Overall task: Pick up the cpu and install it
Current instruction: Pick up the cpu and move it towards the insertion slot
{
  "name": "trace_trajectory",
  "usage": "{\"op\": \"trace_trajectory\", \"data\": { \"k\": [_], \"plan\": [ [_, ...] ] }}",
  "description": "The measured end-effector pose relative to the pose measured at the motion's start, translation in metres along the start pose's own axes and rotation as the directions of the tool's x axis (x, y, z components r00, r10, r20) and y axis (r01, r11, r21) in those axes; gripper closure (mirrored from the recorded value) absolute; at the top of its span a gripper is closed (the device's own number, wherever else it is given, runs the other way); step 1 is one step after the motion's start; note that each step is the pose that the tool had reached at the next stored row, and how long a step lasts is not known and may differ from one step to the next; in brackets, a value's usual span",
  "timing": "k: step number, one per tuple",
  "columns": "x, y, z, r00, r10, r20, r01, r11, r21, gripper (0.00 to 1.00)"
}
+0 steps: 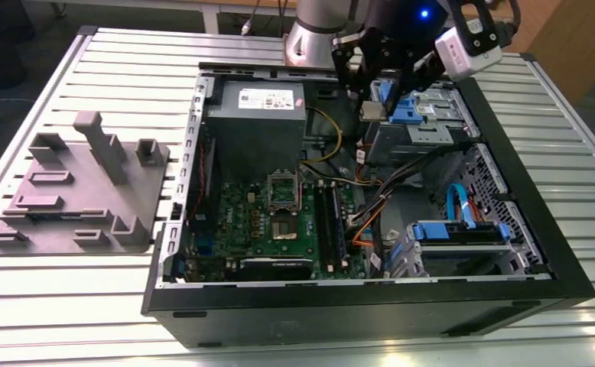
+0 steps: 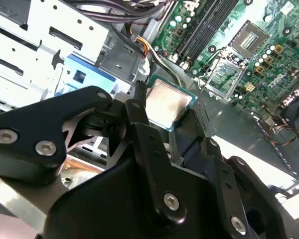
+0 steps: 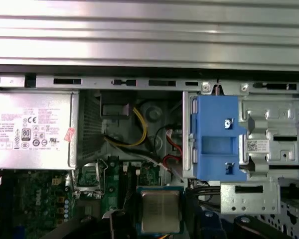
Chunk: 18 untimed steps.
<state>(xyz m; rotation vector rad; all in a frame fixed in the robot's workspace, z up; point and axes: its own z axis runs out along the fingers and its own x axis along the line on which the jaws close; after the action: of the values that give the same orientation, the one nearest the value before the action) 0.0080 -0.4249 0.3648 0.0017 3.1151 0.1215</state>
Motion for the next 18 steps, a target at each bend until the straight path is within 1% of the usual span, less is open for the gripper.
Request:
{"op": "trace_trajectory", "data": {
  "k": [1,5,16,18],
  "plan": [
    [0.0018,0.0,0.0,1.0,0.0,0.0001,0.0,1.0,0.0001,0.53],
    [0.0037,0.0,0.0,1.0,0.0,0.0001,0.0,1.0,0.0001,0.53],
    [0.0041,0.0,0.0,1.0,0.0,0.0001,0.0,1.0,0.0,0.53],
    [0.0053,0.0,0.0,1.0,0.0,0.0001,0.0,1.0,0.0,0.53]
  ]
}}
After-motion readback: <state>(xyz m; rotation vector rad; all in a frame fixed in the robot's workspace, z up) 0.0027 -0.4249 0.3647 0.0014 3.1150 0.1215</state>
